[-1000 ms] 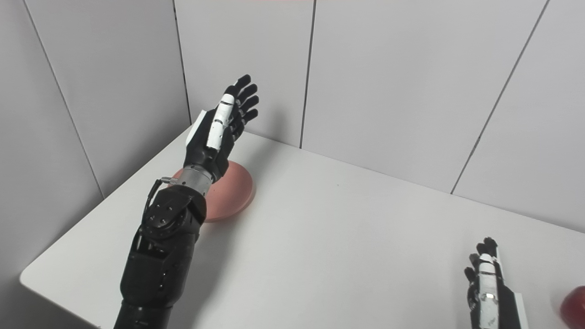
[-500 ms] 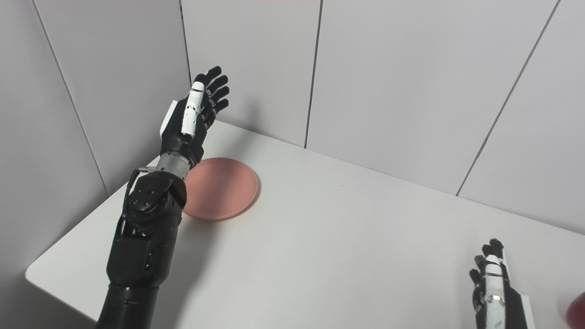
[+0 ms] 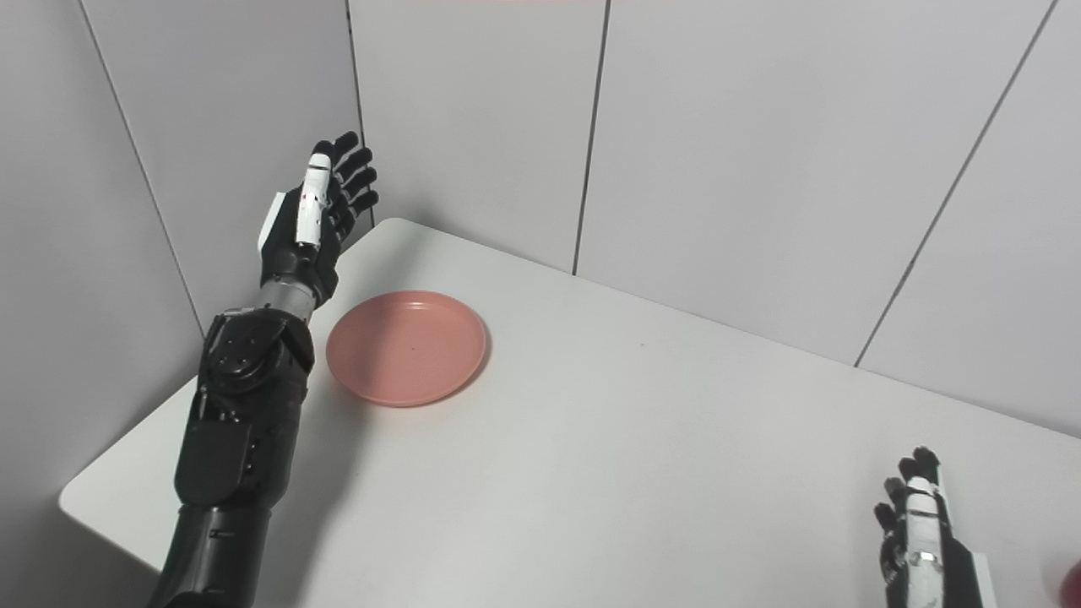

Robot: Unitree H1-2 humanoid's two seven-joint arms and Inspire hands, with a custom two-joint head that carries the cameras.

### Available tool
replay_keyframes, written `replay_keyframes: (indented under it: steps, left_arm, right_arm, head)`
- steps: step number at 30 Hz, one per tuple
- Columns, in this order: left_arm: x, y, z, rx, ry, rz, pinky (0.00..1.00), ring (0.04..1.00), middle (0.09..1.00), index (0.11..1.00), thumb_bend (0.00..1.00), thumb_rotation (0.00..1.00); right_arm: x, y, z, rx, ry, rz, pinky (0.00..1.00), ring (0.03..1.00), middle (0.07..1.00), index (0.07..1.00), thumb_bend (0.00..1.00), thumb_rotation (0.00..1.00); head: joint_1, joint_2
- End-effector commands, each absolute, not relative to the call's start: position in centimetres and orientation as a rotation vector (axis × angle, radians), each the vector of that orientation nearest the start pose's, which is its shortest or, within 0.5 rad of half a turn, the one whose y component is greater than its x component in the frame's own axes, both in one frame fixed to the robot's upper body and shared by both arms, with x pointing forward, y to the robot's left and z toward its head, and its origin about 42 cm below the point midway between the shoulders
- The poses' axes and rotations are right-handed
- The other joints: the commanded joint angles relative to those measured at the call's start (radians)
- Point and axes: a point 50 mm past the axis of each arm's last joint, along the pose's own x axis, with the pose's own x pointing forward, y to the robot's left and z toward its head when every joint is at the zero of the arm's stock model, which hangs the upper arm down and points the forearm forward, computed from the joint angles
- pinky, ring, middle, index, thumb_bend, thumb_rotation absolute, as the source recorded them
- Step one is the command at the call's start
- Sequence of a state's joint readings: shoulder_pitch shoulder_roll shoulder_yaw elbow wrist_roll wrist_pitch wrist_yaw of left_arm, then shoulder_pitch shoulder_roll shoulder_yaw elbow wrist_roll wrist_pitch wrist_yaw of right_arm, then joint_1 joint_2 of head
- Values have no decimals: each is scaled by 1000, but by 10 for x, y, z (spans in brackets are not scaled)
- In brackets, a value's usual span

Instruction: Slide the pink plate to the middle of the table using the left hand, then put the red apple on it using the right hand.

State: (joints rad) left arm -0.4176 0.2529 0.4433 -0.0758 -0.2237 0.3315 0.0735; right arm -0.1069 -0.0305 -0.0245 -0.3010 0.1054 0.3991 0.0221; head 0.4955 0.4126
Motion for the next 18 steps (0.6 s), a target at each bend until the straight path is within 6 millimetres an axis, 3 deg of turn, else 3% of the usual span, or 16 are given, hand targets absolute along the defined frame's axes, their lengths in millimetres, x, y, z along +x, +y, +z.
replay_keyframes:
  steps: [1, 18]
  left_arm:
    - [381, 384, 291, -99, -360, 382, 888, 893, 890, 870, 336, 1000]
    - [390, 420, 261, -130, -253, 447, 882, 876, 873, 846, 334, 999]
  right_arm:
    - [310, -212, 201, 67, -79, 79, 1000, 1000, 1000, 1000, 0, 1000]
    - [309, -211, 205, 78, -74, 65, 1000, 1000, 1000, 1000, 0, 1000]
  head:
    - [0, 1]
    - [7, 6]
